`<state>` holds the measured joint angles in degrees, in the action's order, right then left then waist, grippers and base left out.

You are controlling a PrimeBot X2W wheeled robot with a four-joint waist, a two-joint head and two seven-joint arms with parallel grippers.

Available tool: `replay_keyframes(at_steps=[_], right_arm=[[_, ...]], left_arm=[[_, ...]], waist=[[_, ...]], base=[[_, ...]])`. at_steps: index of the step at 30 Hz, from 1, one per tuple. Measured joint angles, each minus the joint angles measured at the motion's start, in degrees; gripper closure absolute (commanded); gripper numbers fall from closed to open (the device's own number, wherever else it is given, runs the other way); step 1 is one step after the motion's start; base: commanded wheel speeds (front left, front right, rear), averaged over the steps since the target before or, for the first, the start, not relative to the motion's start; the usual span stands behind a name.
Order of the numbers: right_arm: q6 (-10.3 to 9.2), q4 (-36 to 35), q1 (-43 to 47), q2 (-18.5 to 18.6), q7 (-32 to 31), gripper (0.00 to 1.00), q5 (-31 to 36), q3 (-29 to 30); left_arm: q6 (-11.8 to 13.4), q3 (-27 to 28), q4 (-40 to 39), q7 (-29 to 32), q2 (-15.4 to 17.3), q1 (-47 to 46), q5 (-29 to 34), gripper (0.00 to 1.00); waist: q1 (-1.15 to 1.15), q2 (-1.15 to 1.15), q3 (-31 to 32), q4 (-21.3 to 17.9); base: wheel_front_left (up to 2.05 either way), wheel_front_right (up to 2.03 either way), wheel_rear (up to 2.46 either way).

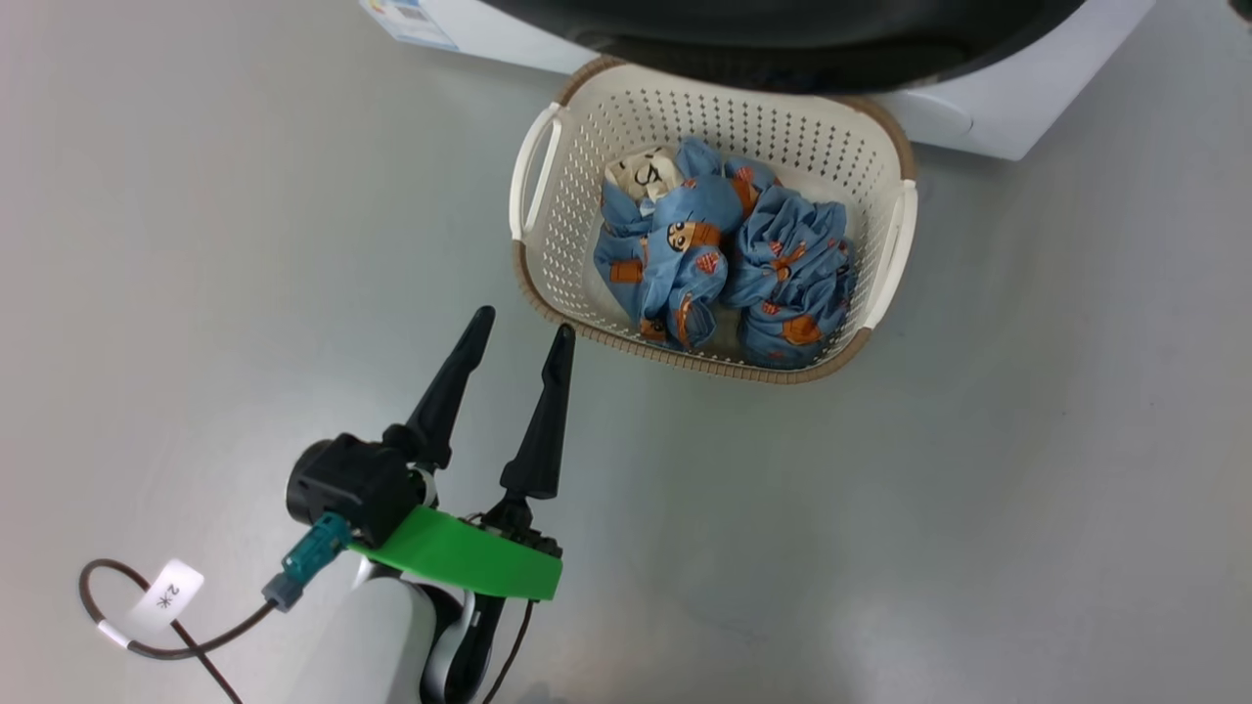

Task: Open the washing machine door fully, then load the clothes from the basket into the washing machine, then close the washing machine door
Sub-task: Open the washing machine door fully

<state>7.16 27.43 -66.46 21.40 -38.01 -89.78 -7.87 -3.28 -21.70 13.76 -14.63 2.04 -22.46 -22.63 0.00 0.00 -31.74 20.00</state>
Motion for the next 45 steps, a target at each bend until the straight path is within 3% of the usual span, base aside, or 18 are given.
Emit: replay_keyframes(at_steps=[27, 45], right_arm=[[-0.01, -5.2, 16.7, -6.9, -6.6, 1.00, -0.5, -6.9], [0.00, -9.1, 26.1, -11.2, -11.3, 1.00, -0.6, -10.7]], left_arm=[[-0.7, 4.1, 2.0, 0.0, 0.0, 6.1, 4.7, 0.00], [-0.7, 7.4, 2.5, 0.0, 0.1, 11.1, 5.2, 0.00]], waist=[[0.00, 0.00, 12.5, -4.2], [0.00, 0.00, 18.7, -2.3]], base=[[0.00, 0.00, 0.00], [0.00, 0.00, 0.00]])
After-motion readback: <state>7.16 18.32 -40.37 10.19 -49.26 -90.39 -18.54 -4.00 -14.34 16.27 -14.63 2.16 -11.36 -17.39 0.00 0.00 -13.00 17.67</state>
